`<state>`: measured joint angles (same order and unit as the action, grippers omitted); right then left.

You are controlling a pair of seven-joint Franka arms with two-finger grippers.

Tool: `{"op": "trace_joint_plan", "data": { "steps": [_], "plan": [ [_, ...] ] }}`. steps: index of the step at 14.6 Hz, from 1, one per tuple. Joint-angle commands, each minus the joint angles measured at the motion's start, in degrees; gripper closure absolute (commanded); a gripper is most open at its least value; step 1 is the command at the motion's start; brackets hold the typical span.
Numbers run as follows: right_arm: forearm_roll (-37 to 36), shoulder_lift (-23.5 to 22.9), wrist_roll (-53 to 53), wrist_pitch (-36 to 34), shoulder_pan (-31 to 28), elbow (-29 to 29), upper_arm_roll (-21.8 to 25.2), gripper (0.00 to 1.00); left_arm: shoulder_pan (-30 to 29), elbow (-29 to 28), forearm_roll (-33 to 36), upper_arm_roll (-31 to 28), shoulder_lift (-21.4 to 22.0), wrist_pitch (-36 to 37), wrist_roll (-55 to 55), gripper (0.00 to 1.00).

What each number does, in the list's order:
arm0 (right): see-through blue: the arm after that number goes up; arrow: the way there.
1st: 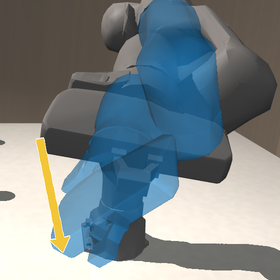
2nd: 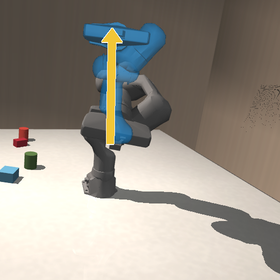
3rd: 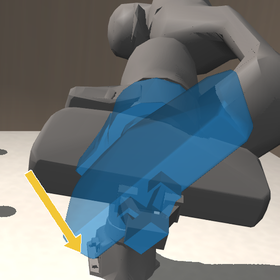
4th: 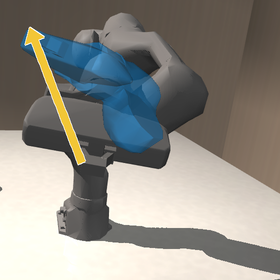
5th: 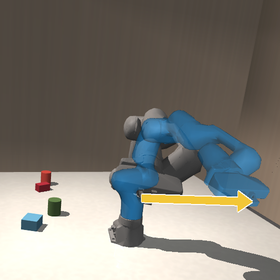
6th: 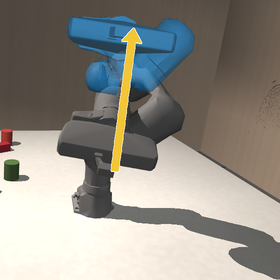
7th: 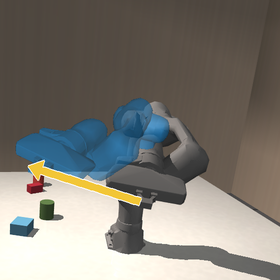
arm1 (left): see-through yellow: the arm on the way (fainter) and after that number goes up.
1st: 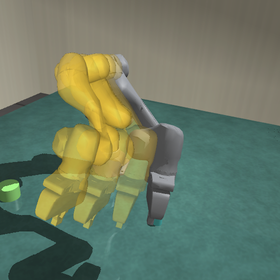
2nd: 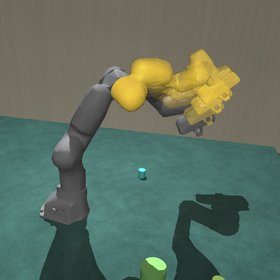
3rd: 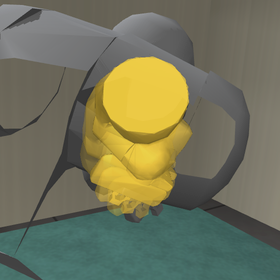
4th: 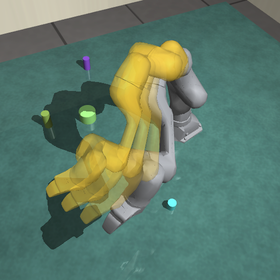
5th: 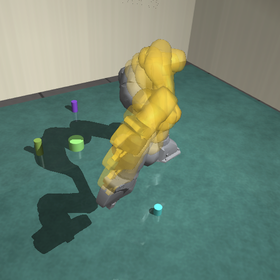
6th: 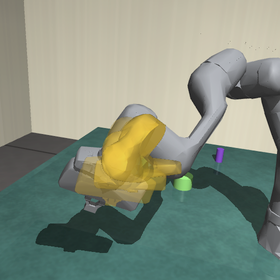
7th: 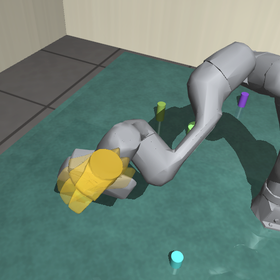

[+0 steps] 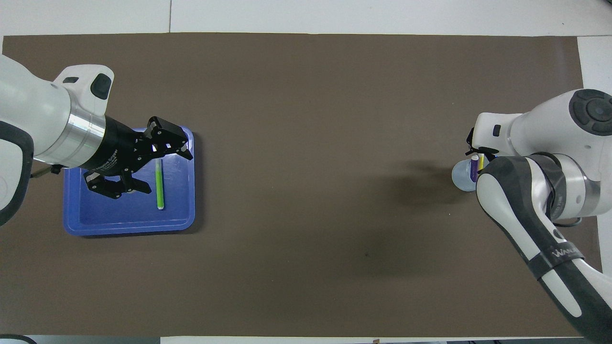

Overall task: Right arm passes pens to left for tray arrangement
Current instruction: 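Raise the left gripper while the right gripper grasps the purple pen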

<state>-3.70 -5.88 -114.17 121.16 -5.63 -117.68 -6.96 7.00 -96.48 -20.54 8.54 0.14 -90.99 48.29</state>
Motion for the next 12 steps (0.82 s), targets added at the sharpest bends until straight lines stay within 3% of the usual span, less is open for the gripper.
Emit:
{"op": "trace_joint_plan", "data": {
  "steps": [1,10,12],
  "plan": [
    [0.45,1.13,0.26,-0.83,-0.87,-0.79,-0.59,0.51,-0.32,-0.82,-2.57,-0.37,1.17,-0.06,2.15,0.00],
    [0.54,1.22,0.79,-1.01,-0.52,-0.79,-0.59,0.52,-0.32,-0.73,-2.84,-0.37,1.09,-0.76,4.00,0.00],
    [0.54,1.22,0.79,-1.10,-0.52,-0.79,-0.68,0.60,-0.32,-0.73,-2.84,-0.37,1.09,-0.76,4.09,0.00]
  ]
}}
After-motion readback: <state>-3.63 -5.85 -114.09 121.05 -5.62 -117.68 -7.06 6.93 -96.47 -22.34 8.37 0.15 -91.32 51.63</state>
